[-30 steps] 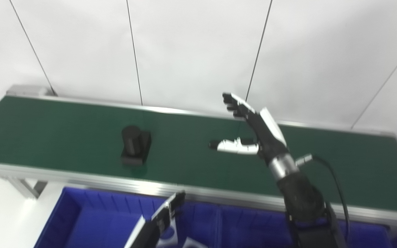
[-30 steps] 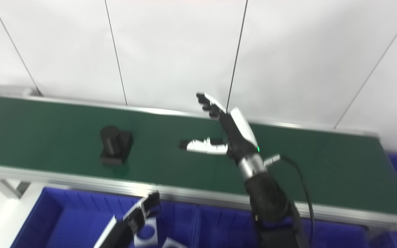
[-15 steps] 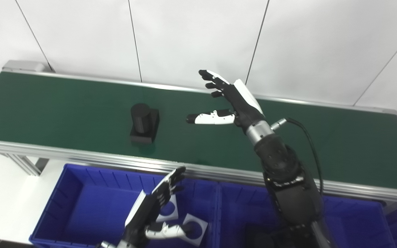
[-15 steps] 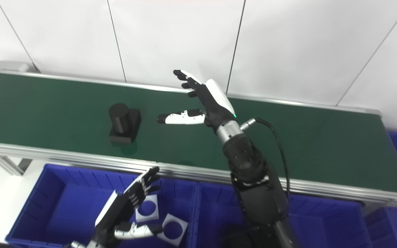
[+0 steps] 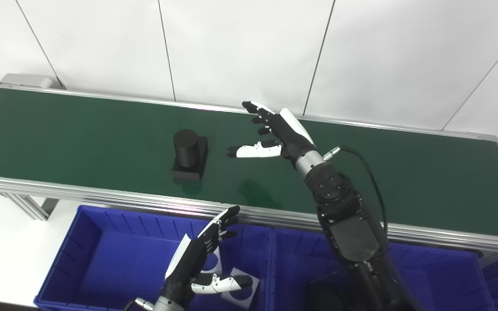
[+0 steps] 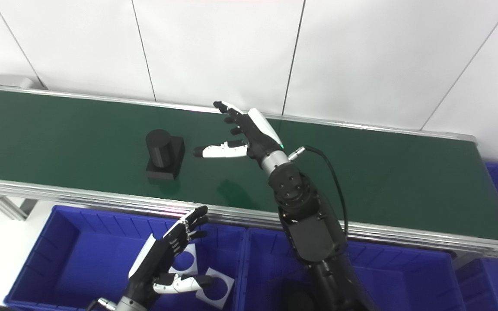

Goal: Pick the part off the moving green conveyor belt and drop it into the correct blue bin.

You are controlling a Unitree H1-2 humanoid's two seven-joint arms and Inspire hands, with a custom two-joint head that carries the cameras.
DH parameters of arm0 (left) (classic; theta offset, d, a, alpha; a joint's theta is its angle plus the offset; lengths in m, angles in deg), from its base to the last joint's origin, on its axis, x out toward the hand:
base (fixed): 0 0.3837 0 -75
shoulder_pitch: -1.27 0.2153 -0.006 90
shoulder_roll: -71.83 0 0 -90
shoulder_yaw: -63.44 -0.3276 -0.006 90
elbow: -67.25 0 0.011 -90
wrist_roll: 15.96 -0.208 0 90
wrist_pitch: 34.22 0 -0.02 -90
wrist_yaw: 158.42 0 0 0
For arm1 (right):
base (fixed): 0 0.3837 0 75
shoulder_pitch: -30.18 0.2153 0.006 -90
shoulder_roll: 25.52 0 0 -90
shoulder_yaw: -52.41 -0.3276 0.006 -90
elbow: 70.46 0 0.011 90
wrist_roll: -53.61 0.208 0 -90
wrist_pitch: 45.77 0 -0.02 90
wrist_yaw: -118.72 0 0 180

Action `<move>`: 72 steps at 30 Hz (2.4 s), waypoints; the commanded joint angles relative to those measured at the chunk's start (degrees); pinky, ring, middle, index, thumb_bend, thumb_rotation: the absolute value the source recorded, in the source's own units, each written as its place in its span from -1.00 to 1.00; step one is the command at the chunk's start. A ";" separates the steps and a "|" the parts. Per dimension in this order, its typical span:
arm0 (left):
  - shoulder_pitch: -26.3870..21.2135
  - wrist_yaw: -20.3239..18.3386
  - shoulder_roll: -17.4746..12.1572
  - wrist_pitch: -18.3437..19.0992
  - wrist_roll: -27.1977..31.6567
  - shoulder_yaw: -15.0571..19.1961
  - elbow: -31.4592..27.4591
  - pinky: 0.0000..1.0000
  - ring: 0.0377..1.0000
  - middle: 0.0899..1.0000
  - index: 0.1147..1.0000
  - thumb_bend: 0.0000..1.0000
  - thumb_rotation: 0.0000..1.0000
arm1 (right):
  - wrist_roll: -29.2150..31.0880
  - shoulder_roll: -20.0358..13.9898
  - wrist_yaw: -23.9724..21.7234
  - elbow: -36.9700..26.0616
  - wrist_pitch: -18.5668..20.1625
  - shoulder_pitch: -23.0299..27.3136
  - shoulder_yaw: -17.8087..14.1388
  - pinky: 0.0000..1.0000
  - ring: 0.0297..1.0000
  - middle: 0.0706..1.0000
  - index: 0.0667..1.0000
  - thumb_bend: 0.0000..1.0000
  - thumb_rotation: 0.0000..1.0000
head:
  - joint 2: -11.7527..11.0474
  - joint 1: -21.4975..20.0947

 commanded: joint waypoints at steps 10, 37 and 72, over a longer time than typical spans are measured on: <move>0.06 5.89 -0.21 -2.36 -4.60 -2.73 -1.07 0.59 0.74 0.79 0.74 0.70 -0.27 | -1.79 2.17 3.88 6.27 -5.45 5.94 2.64 0.52 0.78 0.89 0.81 0.81 -0.18 | -1.67 0.58; 1.58 9.52 -1.35 -2.32 -5.87 -6.96 -3.72 0.56 0.68 0.69 0.60 0.65 -0.32 | -8.70 5.31 8.68 25.82 -9.87 15.81 9.18 0.24 0.51 0.67 0.73 0.88 -0.46 | -1.25 1.76; -0.46 8.32 -3.01 -2.36 -1.45 -6.29 -2.49 0.60 0.69 0.72 0.60 0.67 -0.39 | -7.40 3.44 20.67 8.82 -11.76 5.27 3.19 -0.15 -0.19 -0.03 -0.06 0.03 -1.00 | -0.70 -0.36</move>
